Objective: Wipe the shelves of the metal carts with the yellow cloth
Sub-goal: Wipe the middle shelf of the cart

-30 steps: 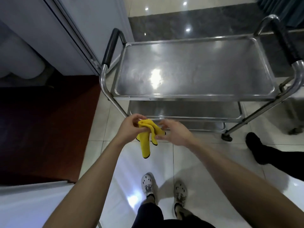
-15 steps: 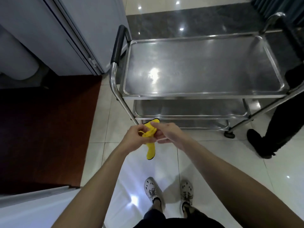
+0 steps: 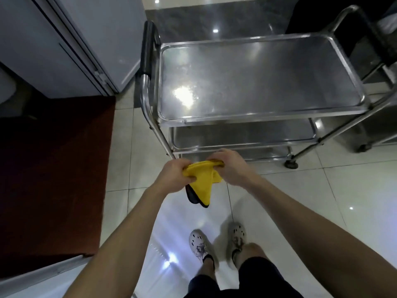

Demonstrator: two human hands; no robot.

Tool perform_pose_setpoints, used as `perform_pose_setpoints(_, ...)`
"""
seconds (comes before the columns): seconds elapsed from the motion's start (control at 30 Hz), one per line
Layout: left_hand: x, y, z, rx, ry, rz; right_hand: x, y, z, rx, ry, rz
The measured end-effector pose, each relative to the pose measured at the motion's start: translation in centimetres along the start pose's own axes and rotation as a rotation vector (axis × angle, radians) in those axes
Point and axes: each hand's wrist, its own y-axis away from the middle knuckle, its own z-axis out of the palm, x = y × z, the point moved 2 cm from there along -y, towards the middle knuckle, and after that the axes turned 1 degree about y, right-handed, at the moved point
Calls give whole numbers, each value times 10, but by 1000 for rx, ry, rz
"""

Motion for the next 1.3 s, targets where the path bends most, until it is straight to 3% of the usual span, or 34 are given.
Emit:
perform_pose_setpoints(0.07, -8, -3, 7, 32, 111, -44, 15, 0, 3, 101, 53, 82)
perform_pose_setpoints(0.17, -22, -16, 25, 136, 148, -47, 36, -9, 23, 119, 43, 159)
perform_pose_setpoints(0.3, -47, -56, 53, 285, 302, -143, 77, -48, 54, 209, -126, 166)
perform_pose_setpoints(0.53, -101, -139, 136, 470, 341, -118, 178, -112, 141, 250, -208, 187)
perform_pose_setpoints(0.8, -121, -274, 132, 691, 318, 24, 222, -217, 117, 607, -114, -51)
perform_pose_setpoints(0.83, -125, -291, 128, 666, 276, 19, 227, -240, 114, 574, -54, -34)
perform_pose_setpoints(0.9, -139, -310, 131, 637, 140, 13, 247, -277, 124, 351, 214, 106)
perform_pose_setpoints(0.97, -160, -301, 145, 774, 79, 94, 269, -296, 148, 249, 403, 175)
perform_pose_setpoints(1.07, -206, -265, 181, 1094, 96, 239, 281, -305, 191, 389, 440, 40)
perform_pose_setpoints(1.17, -244, -237, 199, 1384, 246, 151, 276, -305, 224, 436, 479, -61)
perform_pose_setpoints(1.23, -254, -232, 193, 1474, 321, 100, 271, -298, 234, 442, 458, -79)
perform_pose_setpoints(1.3, -257, -238, 168, 1443, 398, 87, 263, -295, 235, 428, 414, -92)
